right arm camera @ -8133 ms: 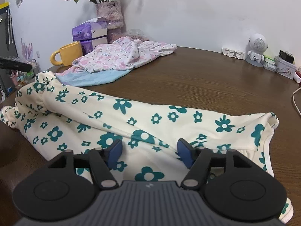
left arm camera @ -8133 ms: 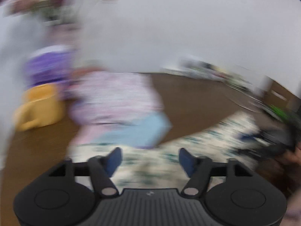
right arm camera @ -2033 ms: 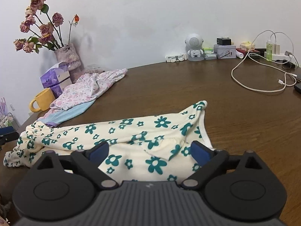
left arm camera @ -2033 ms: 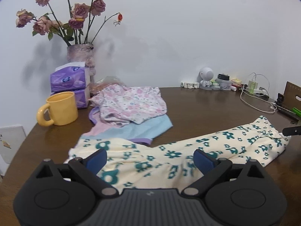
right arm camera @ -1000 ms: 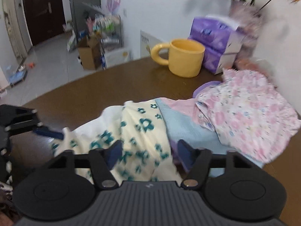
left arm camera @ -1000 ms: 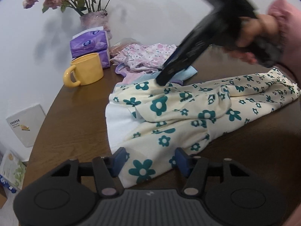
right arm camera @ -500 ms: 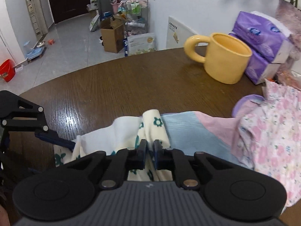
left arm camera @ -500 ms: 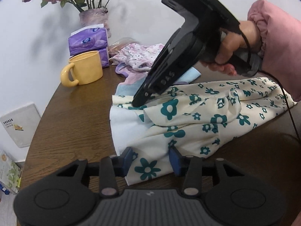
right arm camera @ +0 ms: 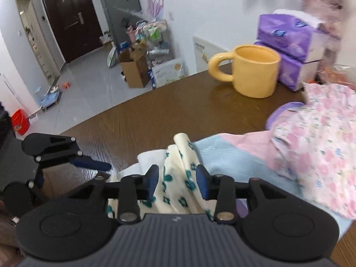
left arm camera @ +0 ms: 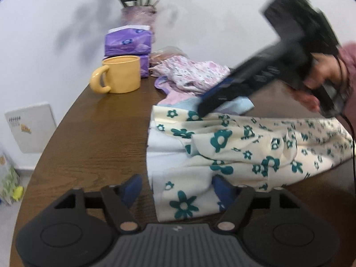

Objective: Fold clothes

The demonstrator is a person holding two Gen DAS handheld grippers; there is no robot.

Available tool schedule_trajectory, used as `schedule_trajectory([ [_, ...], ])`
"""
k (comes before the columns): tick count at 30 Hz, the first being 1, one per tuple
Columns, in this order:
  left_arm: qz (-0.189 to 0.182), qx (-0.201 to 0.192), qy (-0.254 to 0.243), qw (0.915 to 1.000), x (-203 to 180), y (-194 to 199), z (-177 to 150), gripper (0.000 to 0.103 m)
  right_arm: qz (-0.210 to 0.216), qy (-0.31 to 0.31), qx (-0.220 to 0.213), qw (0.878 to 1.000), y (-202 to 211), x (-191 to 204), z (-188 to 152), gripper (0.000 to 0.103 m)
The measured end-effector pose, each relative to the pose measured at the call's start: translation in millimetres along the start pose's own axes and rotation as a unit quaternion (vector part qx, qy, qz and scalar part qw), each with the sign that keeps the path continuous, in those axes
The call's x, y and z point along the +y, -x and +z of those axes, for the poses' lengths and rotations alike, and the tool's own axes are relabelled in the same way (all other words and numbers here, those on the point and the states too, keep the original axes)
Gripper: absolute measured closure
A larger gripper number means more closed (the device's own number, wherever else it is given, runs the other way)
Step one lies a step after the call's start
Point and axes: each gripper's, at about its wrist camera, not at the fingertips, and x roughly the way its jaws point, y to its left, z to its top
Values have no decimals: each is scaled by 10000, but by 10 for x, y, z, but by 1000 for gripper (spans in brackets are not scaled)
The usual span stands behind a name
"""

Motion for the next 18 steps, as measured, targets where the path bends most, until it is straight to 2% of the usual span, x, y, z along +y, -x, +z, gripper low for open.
schedule_trajectory([
  [1,9,-18,57,10000,14,26,-4,28,8,42,9,10000,31,2,-21,35],
  [2,-10,-33,53,10000,16,62,-11,28,16,84,18,10000,62,4,-41,27],
  [3,-40,-51,39,10000,11,102,-20,28,25,127,27,9999,93,5,-62,14],
  [4,-68,-66,27,10000,0,139,-32,27,33,169,35,9998,124,7,-83,5],
  [5,-79,-79,10,9999,-16,172,-46,25,41,211,44,9998,155,9,-103,1],
  [8,-30,-104,-33,9999,-89,242,-94,24,66,338,71,9994,248,15,-165,0],
  [10,-21,-95,-11,10000,-112,258,-119,24,136,583,182,9980,151,102,-120,0],
  [18,99,-84,65,9999,-127,348,-181,24,234,1441,956,9847,-223,425,-51,0],
])
